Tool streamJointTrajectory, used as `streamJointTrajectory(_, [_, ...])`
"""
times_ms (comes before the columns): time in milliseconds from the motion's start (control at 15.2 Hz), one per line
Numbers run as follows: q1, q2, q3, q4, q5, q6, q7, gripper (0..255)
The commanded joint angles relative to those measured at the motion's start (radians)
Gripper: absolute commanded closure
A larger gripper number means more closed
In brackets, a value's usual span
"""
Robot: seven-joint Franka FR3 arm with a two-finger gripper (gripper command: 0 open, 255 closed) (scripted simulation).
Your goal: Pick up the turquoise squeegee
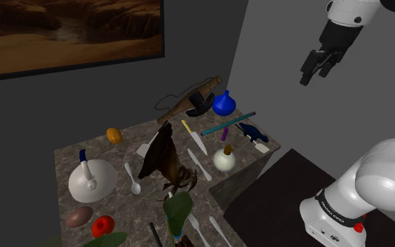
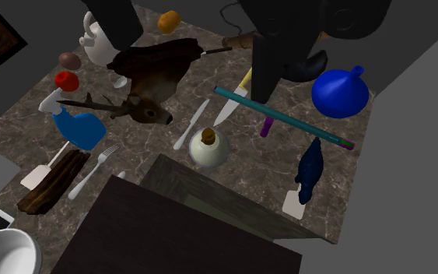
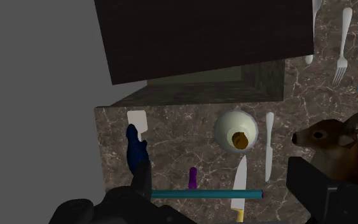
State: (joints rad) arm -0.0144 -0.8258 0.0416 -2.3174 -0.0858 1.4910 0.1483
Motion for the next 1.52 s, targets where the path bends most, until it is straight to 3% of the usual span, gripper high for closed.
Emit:
streamJointTrajectory(0, [0.0, 0.0, 0.0, 0.0, 0.0, 0.0, 0.0, 0])
streamJointTrajectory(726, [-0.099, 0.279, 0.079, -0.097, 0.113, 0.337, 0.383, 0])
streamJointTrajectory(1452, [-0.179, 0.663, 0.111, -0.049, 0.178, 0.66, 0.715, 0])
